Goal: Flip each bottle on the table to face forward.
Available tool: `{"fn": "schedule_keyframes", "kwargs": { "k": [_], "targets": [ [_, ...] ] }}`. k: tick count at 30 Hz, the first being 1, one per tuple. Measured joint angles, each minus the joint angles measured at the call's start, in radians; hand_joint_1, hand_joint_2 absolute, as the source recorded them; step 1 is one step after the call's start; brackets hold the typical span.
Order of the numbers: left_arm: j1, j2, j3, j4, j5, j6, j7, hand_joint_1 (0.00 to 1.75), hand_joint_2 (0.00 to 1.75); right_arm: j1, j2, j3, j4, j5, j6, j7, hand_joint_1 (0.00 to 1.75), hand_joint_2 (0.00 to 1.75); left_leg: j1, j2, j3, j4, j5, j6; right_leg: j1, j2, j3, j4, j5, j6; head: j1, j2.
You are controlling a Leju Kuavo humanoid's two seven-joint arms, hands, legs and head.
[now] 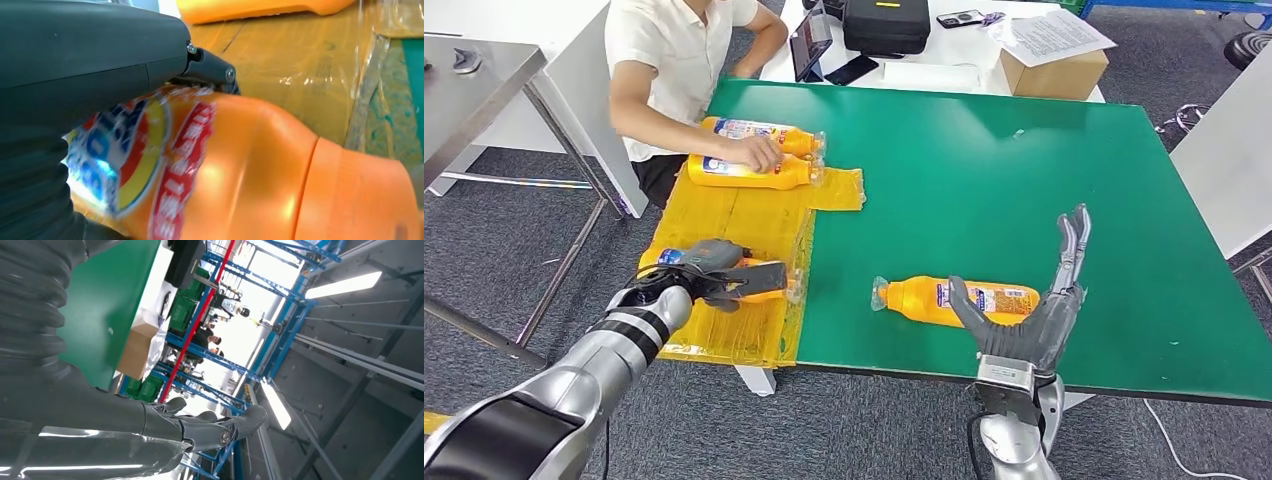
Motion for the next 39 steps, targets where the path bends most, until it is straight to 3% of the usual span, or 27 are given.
{"fn": "schedule_keyframes", "kwargs": {
  "k": [6, 12, 39],
  "targets": [
    [0.000, 0.009, 0.112, 0.012, 0.198, -0.104, -0.083, 0.00, 1.75, -0.005, -0.020, 0.022, 0.017, -0.034, 0.000, 0.000, 0.00, 1.75, 0.000, -0.001, 0.000, 0.000, 0.000, 0.000, 0.000, 0.000, 0.000, 0.001, 0.000, 0.000, 0.000, 0.000],
    [0.001, 0.010, 0.179, 0.013, 0.225, -0.129, -0.098, 0.00, 1.75, -0.012, -0.031, 0.036, 0.029, -0.038, 0.000, 0.000, 0.00, 1.75, 0.000, -0.001, 0.000, 0.000, 0.000, 0.000, 0.000, 0.000, 0.000, 0.001, 0.000, 0.000, 0.000, 0.000],
    [0.003, 0.010, 0.214, 0.014, 0.225, -0.129, -0.099, 0.00, 1.75, -0.016, -0.039, 0.046, 0.042, -0.038, -0.001, 0.000, 0.00, 1.75, 0.000, -0.001, 0.001, 0.000, 0.000, 0.000, 0.000, 0.000, 0.000, 0.001, 0.000, 0.000, 0.000, 0.000]
  ]
}}
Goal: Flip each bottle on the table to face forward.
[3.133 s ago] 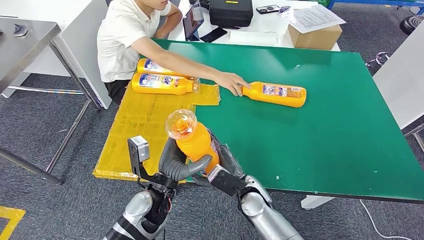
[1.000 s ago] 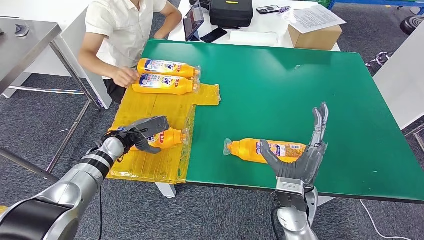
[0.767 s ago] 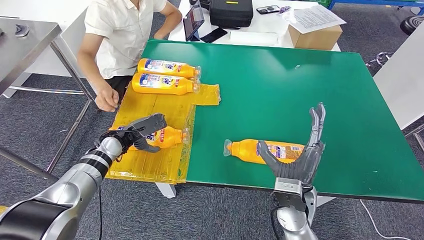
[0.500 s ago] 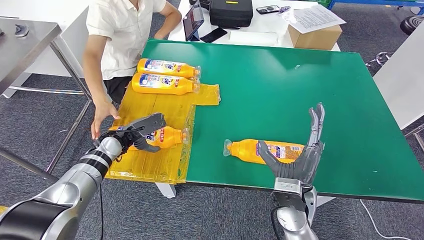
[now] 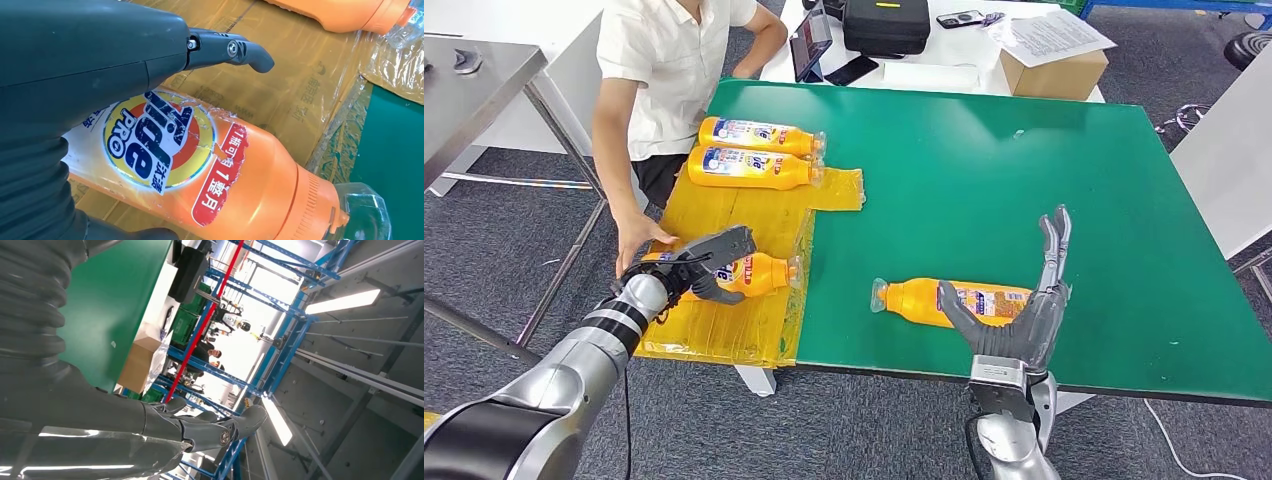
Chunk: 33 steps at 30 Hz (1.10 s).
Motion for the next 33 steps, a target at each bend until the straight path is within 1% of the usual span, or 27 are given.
{"fn": "schedule_keyframes", "kwargs": {
  "k": [9, 10, 11, 12, 13, 14, 15, 16, 17, 18, 19, 21, 24, 28, 33],
  "targets": [
    [0.000, 0.000, 0.000, 0.000, 0.000, 0.000, 0.000, 0.00, 1.75, 0.000, -0.001, 0.000, 0.000, 0.000, 0.000, 0.000, 0.00, 1.75, 0.000, 0.000, 0.000, 0.000, 0.000, 0.000, 0.000, 0.000, 0.000, 0.000, 0.000, 0.000, 0.000, 0.000],
    [0.002, -0.001, 0.000, 0.000, 0.006, 0.000, -0.006, 0.00, 1.75, 0.000, -0.001, 0.000, 0.001, 0.005, 0.002, 0.005, 0.00, 1.75, 0.000, 0.000, 0.000, 0.000, 0.000, 0.000, 0.000, 0.000, 0.000, 0.000, 0.000, 0.000, 0.000, 0.000],
    [0.021, -0.007, 0.006, -0.010, 0.027, 0.004, -0.026, 0.00, 1.75, 0.000, -0.009, -0.001, 0.011, 0.027, 0.009, 0.026, 0.00, 1.75, 0.000, 0.000, 0.001, 0.000, 0.000, 0.000, 0.000, 0.000, 0.001, 0.000, 0.000, 0.000, 0.000, 0.000],
    [0.070, -0.016, 0.018, -0.054, 0.080, 0.020, -0.074, 0.00, 1.75, -0.003, -0.027, -0.004, 0.043, 0.081, 0.015, 0.073, 0.00, 1.75, -0.001, 0.002, 0.004, 0.000, -0.002, -0.001, -0.001, 0.002, 0.003, -0.001, 0.000, 0.000, -0.001, 0.000],
    [0.151, -0.028, 0.030, -0.145, 0.168, 0.053, -0.139, 0.00, 1.75, -0.007, -0.053, -0.013, 0.093, 0.175, 0.019, 0.136, 0.00, 1.75, -0.002, 0.004, 0.008, 0.000, -0.005, -0.001, -0.002, 0.004, 0.006, -0.001, -0.002, -0.001, -0.003, 0.000],
    [0.263, -0.042, 0.038, -0.280, 0.282, 0.105, -0.204, 0.00, 1.75, -0.007, -0.088, -0.034, 0.161, 0.298, 0.019, 0.200, 0.00, 1.75, -0.003, 0.006, 0.012, 0.000, -0.007, -0.001, -0.003, 0.005, 0.009, -0.002, -0.004, -0.001, -0.005, 0.000],
    [0.381, -0.052, 0.033, -0.450, 0.394, 0.170, -0.250, 0.00, 1.75, -0.005, -0.119, -0.068, 0.235, 0.424, 0.015, 0.240, 0.00, 1.75, -0.003, 0.007, 0.013, 0.000, -0.009, 0.000, -0.004, 0.006, 0.010, -0.002, -0.005, -0.002, -0.005, 0.000],
    [0.481, -0.059, 0.018, -0.614, 0.475, 0.232, -0.270, 0.00, 1.75, 0.000, -0.144, -0.110, 0.299, 0.521, 0.011, 0.241, 0.00, 1.75, -0.003, 0.006, 0.010, 0.000, -0.009, 0.001, -0.004, 0.005, 0.009, -0.002, -0.006, -0.002, -0.004, 0.000],
    [0.555, -0.062, 0.001, -0.752, 0.522, 0.282, -0.272, 0.00, 1.75, 0.004, -0.160, -0.154, 0.354, 0.580, 0.008, 0.218, 0.00, 1.75, -0.003, 0.004, 0.006, 0.001, -0.009, 0.001, -0.004, 0.003, 0.006, -0.003, -0.006, -0.001, -0.001, 0.000],
    [0.602, -0.062, -0.011, -0.865, 0.538, 0.315, -0.271, 0.00, 1.75, 0.005, -0.169, -0.190, 0.398, 0.606, 0.006, 0.187, 0.00, 1.75, -0.004, 0.002, 0.002, 0.001, -0.009, 0.002, -0.004, 0.002, 0.004, -0.004, -0.006, 0.000, 0.002, 0.000],
    [0.629, -0.059, -0.016, -0.945, 0.544, 0.333, -0.275, 0.00, 1.75, 0.003, -0.175, -0.213, 0.432, 0.615, 0.004, 0.167, 0.00, 1.75, -0.004, 0.002, 0.001, 0.001, -0.009, 0.003, -0.004, 0.001, 0.003, -0.004, -0.005, 0.000, 0.001, 0.000],
    [0.660, -0.053, -0.021, -1.055, 0.553, 0.342, -0.287, 0.00, 1.75, 0.000, -0.179, -0.237, 0.479, 0.626, 0.001, 0.162, 0.00, 1.75, -0.004, 0.001, 0.001, 0.001, -0.009, 0.003, -0.003, 0.000, 0.003, -0.004, -0.005, 0.001, 0.001, 0.000],
    [0.686, -0.049, -0.029, -1.154, 0.560, 0.339, -0.297, 0.00, 1.75, -0.002, -0.182, -0.247, 0.519, 0.633, 0.001, 0.174, 0.00, 1.75, -0.003, 0.000, 0.001, 0.001, -0.008, 0.003, -0.002, -0.001, 0.003, -0.003, -0.006, 0.000, 0.001, 0.000],
    [0.705, -0.046, -0.032, -1.222, 0.561, 0.336, -0.300, 0.00, 1.75, -0.004, -0.187, -0.254, 0.547, 0.633, 0.001, 0.180, 0.00, 1.75, -0.002, 0.001, 0.002, 0.000, -0.008, 0.002, -0.001, -0.001, 0.003, -0.002, -0.006, 0.000, 0.001, 0.000],
    [0.715, -0.043, -0.033, -1.260, 0.561, 0.336, -0.301, 0.00, 1.75, -0.006, -0.188, -0.257, 0.566, 0.633, 0.001, 0.180, 0.00, 1.75, -0.002, 0.000, 0.003, 0.000, -0.007, 0.002, -0.001, -0.001, 0.004, -0.002, -0.006, 0.000, 0.001, 0.000]
  ]
}}
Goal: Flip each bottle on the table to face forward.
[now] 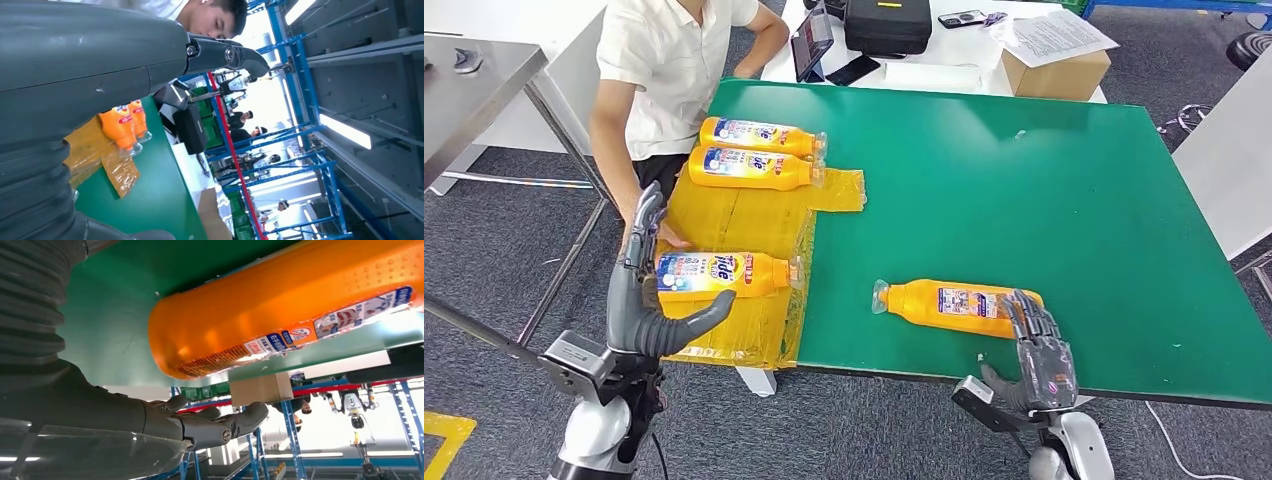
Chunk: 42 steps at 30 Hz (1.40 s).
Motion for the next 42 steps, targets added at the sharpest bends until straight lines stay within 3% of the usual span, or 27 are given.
{"fn": "schedule_keyframes", "kwargs": {
  "k": [11, 19, 26, 34, 38, 42],
  "targets": [
    [0.004, 0.003, -0.001, -0.019, 0.000, -0.003, -0.001, 0.00, 1.75, -0.001, -0.003, 0.001, 0.017, 0.001, 0.000, 0.022, 0.00, 1.75, 0.000, 0.000, 0.000, 0.000, 0.000, 0.000, 0.000, 0.000, 0.000, 0.000, 0.000, 0.000, 0.000, 0.000],
    [0.009, 0.003, -0.021, -0.024, -0.008, -0.013, -0.004, 0.00, 1.75, -0.001, -0.015, -0.002, 0.002, 0.081, -0.001, 0.041, 0.00, 1.75, 0.000, 0.000, 0.000, 0.000, 0.000, 0.000, 0.000, 0.000, 0.000, 0.000, 0.000, 0.000, 0.000, 0.000],
    [0.014, 0.002, -0.049, -0.024, -0.007, -0.014, -0.010, 0.00, 1.75, -0.002, -0.001, -0.042, -0.110, 0.179, -0.002, -0.032, 0.00, 1.75, 0.000, 0.000, 0.001, 0.000, 0.000, 0.000, 0.000, 0.000, 0.000, 0.000, 0.000, 0.000, 0.000, 0.000],
    [0.015, -0.002, -0.068, -0.024, 0.023, -0.027, -0.008, 0.00, 1.75, -0.041, -0.027, -0.033, -0.133, 0.208, 0.011, 0.076, 0.00, 1.75, 0.000, 0.000, 0.001, 0.000, 0.000, 0.000, 0.000, 0.000, 0.001, 0.000, 0.000, 0.000, 0.000, 0.000],
    [0.018, -0.006, -0.069, -0.024, 0.038, -0.041, 0.009, 0.00, 1.75, -0.095, -0.076, 0.031, -0.086, 0.152, 0.101, 0.193, 0.00, 1.75, -0.001, 0.000, 0.001, 0.000, 0.000, 0.001, -0.001, 0.000, 0.001, 0.000, 0.000, 0.000, 0.000, 0.000],
    [0.025, -0.006, -0.069, -0.023, 0.043, -0.057, 0.033, 0.00, 1.75, -0.142, -0.110, 0.082, -0.026, 0.074, 0.216, 0.247, 0.00, 1.75, -0.001, 0.000, 0.001, 0.000, 0.000, 0.001, -0.001, 0.000, 0.001, 0.000, 0.000, 0.000, 0.000, 0.000]
  ]
}}
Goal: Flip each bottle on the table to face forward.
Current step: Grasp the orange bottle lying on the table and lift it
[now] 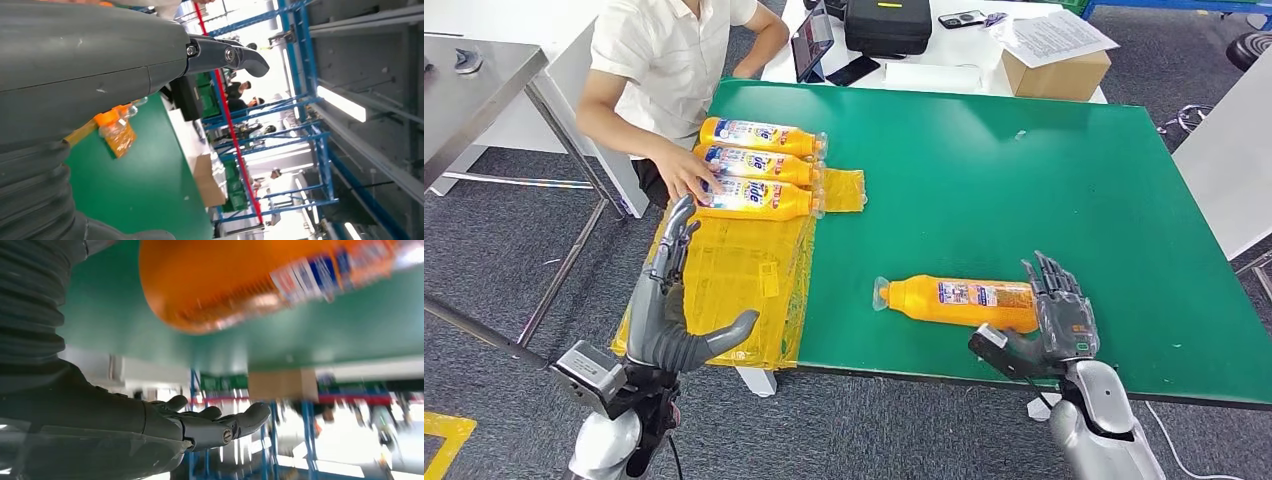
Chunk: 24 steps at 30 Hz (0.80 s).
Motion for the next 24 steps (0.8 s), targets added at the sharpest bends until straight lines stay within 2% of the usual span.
{"fn": "schedule_keyframes", "kwargs": {
  "k": [6, 10, 17, 24],
  "targets": [
    [0.006, 0.000, -0.007, 0.009, -0.001, -0.022, 0.034, 0.00, 1.75, -0.033, -0.016, 0.042, 0.080, -0.115, 0.106, -0.014, 0.00, 1.75, 0.000, 0.000, 0.000, 0.000, 0.000, 0.000, 0.000, 0.000, 0.000, 0.000, 0.000, 0.000, 0.000, 0.000],
    [0.005, 0.000, -0.016, 0.019, 0.001, -0.029, 0.047, 0.00, 1.75, -0.049, -0.015, 0.061, 0.117, -0.151, 0.119, -0.039, 0.00, 1.75, 0.000, 0.000, 0.000, 0.000, 0.000, 0.000, 0.000, 0.000, 0.000, 0.000, 0.000, 0.000, 0.000, 0.000],
    [-0.004, -0.001, -0.028, 0.029, 0.012, -0.043, 0.058, 0.00, 1.75, -0.097, -0.015, 0.113, 0.164, -0.104, 0.110, -0.037, 0.00, 1.75, 0.000, 0.002, 0.001, 0.000, 0.000, 0.000, 0.000, 0.000, 0.000, 0.000, 0.000, 0.000, 0.000, 0.000],
    [-0.019, -0.009, -0.033, 0.034, 0.028, -0.052, 0.059, 0.00, 1.75, -0.166, -0.015, 0.183, 0.219, -0.041, 0.110, -0.001, 0.00, 1.75, 0.000, 0.002, 0.002, 0.000, 0.000, 0.000, 0.000, 0.000, 0.001, 0.000, 0.000, 0.000, 0.000, 0.000]
  ]
}}
